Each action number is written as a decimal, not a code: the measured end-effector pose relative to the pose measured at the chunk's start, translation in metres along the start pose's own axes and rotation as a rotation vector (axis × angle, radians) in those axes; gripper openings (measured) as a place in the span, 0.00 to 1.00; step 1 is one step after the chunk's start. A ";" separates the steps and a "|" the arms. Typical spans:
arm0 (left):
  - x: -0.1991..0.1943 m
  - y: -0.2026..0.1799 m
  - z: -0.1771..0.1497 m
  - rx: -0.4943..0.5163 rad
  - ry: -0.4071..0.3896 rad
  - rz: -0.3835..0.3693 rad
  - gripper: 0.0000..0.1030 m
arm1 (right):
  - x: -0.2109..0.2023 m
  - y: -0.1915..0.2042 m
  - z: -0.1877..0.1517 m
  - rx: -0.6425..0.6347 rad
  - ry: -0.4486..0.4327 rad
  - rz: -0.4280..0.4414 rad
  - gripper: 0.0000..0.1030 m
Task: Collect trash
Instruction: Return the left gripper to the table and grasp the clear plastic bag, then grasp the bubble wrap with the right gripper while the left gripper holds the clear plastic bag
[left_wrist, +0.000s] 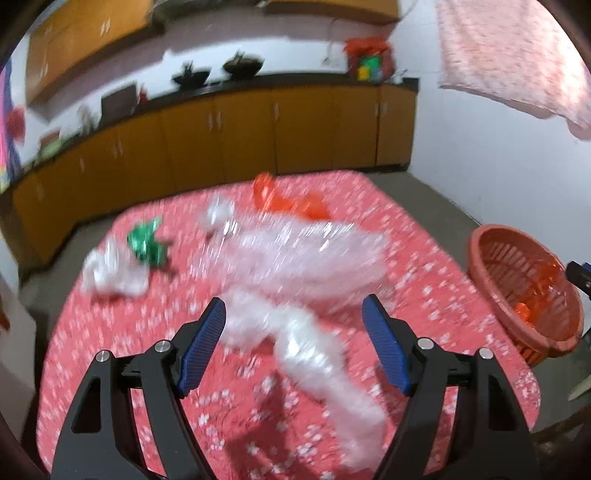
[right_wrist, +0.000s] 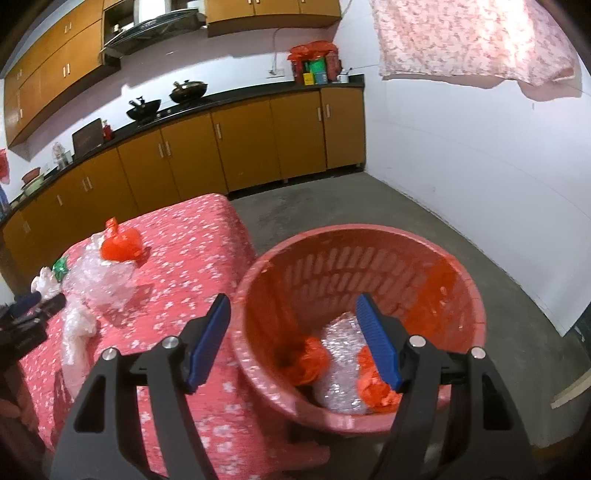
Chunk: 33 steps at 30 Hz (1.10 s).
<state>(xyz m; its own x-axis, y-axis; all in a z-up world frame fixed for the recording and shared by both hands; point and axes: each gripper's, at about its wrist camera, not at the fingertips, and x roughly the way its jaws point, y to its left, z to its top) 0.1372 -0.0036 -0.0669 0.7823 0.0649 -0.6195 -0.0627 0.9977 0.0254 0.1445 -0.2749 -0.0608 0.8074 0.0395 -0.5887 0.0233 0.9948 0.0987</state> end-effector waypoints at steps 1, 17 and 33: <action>0.006 0.003 -0.003 -0.014 0.020 0.002 0.74 | 0.000 0.004 -0.001 -0.005 0.003 0.003 0.67; 0.033 0.022 -0.020 -0.051 0.128 0.005 0.36 | 0.014 0.059 0.007 -0.088 0.026 0.085 0.67; -0.002 0.156 -0.024 -0.197 0.053 0.169 0.36 | 0.057 0.205 0.023 -0.234 0.037 0.309 0.67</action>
<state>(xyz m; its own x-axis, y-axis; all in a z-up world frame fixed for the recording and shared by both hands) 0.1114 0.1512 -0.0808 0.7171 0.2243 -0.6599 -0.3133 0.9495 -0.0179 0.2087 -0.0712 -0.0559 0.7337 0.3393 -0.5887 -0.3559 0.9299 0.0924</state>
